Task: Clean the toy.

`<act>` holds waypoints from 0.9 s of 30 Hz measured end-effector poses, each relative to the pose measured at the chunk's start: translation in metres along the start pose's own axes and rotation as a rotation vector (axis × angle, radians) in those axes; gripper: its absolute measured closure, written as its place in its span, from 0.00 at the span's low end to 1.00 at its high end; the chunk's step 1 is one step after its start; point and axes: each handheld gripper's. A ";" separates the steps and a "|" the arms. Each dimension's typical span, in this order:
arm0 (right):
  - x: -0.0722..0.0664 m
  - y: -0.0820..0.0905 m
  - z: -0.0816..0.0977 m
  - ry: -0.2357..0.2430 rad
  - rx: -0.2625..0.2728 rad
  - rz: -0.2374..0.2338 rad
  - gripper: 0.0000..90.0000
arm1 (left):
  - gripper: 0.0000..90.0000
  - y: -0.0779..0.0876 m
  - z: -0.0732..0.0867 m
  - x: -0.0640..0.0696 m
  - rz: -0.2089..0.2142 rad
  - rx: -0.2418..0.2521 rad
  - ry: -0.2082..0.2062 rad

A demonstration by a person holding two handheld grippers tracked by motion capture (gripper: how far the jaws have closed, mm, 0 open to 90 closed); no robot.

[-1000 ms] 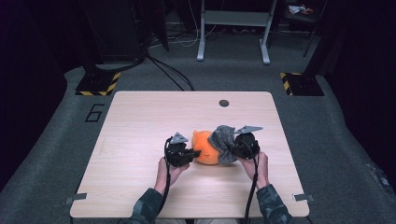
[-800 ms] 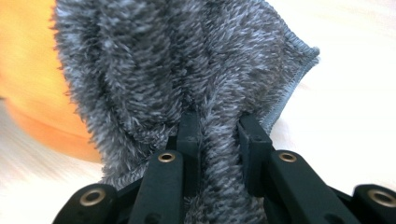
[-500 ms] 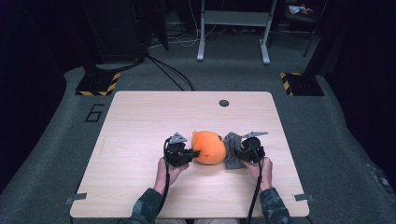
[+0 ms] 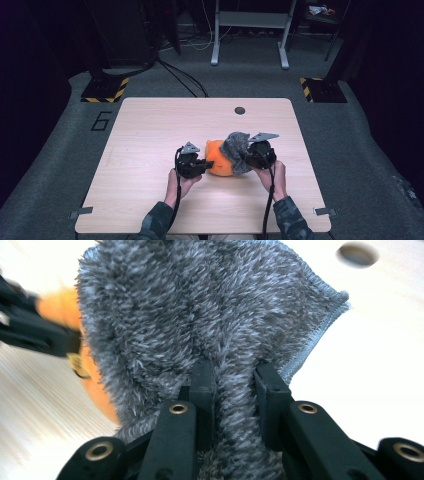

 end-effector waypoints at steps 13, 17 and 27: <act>0.004 -0.015 0.004 -0.019 -0.013 0.012 0.83 | 0.57 0.004 0.004 0.001 -0.042 -0.002 -0.060; 0.004 -0.017 0.003 -0.021 -0.017 0.018 0.83 | 0.49 0.002 0.011 0.002 -0.072 -0.019 -0.078; 0.007 -0.018 0.003 -0.031 -0.018 0.013 0.83 | 0.51 -0.007 0.013 0.008 -0.117 -0.049 -0.172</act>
Point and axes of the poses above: each handheld gripper's, and its own axes: y roughly backward along the jaws, z roughly out of its underside, x roughly to its right, and after that the axes turned 10 degrees about x, right-handed
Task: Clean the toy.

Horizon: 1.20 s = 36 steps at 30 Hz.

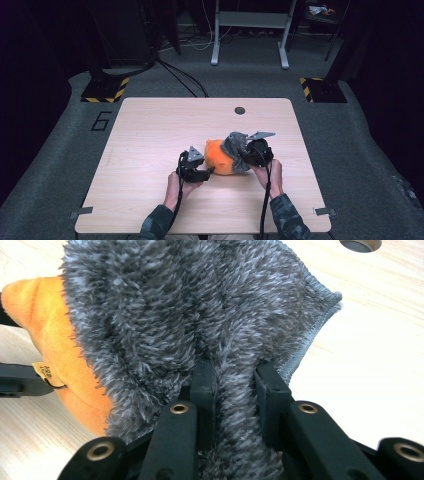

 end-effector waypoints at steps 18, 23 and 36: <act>0.000 0.001 0.003 -0.024 0.031 -0.020 0.83 | 0.91 -0.009 -0.003 0.007 -0.054 -0.017 -0.046; 0.003 0.006 0.002 -0.030 0.050 -0.025 0.82 | 0.93 -0.007 -0.005 0.001 -0.024 -0.007 0.044; -0.013 0.027 -0.019 0.027 0.121 -0.034 0.82 | 0.93 -0.003 -0.020 -0.004 0.041 0.022 0.204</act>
Point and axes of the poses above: each handheld gripper's, and its own axes: y roughly backward along the jaws, z roughly out of its underside, x roughly to its right, and after that the axes turned 10 degrees about x, right-handed
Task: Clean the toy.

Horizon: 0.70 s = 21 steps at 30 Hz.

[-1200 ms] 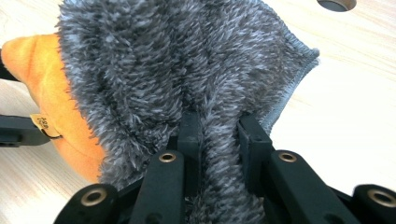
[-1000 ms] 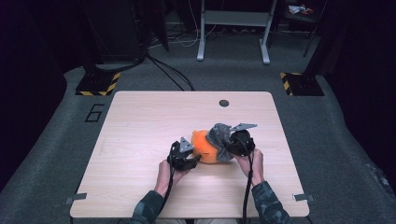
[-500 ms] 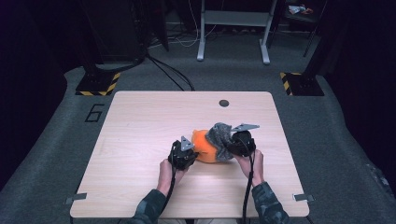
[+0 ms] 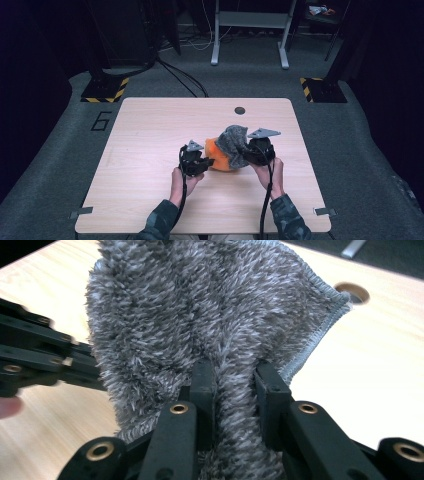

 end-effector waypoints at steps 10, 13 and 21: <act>-0.024 -0.024 -0.003 0.086 -0.044 -0.014 0.82 | 0.93 -0.001 0.001 -0.003 -0.018 -0.004 0.023; -0.023 -0.024 -0.002 0.082 -0.045 -0.015 0.82 | 0.93 -0.002 0.001 -0.003 -0.014 -0.004 0.015; -0.009 -0.021 0.005 0.058 -0.054 0.011 0.82 | 0.93 -0.002 0.004 -0.008 -0.014 -0.005 0.027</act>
Point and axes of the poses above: each handheld gripper's, and its own axes: y roughly backward along the jaws, z roughly out of its underside, x roughly to its right, and after that the axes turned 10 degrees about x, right-handed
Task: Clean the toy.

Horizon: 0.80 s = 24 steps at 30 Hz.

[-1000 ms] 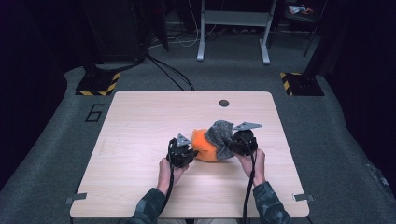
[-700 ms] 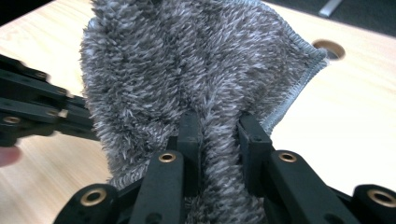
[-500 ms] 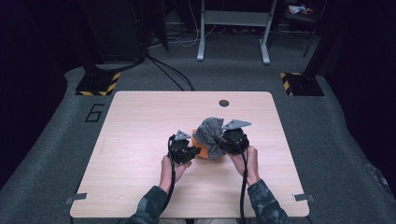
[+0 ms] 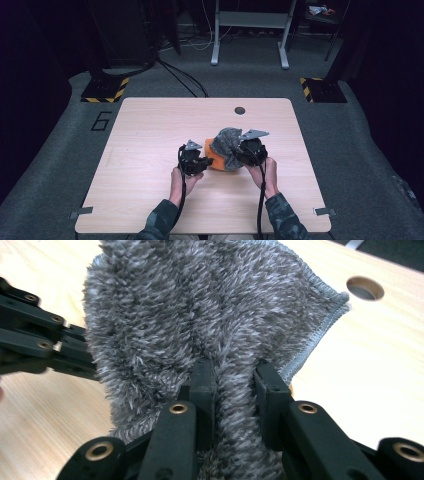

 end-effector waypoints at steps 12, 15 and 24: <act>0.026 -0.003 0.018 -0.090 -0.027 0.027 0.82 | 0.92 -0.001 0.001 -0.002 0.001 -0.002 0.002; 0.033 -0.004 0.025 -0.123 -0.037 0.035 0.82 | 0.92 -0.001 0.002 -0.002 0.000 -0.003 0.003; 0.045 -0.011 0.037 -0.150 -0.071 0.053 0.82 | 0.92 -0.002 0.002 -0.002 -0.001 -0.002 0.000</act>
Point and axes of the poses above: each handheld gripper's, and its own axes: y roughly backward along the jaws, z roughly out of its underside, x roughly to its right, and after that the axes turned 10 degrees about x, right-handed
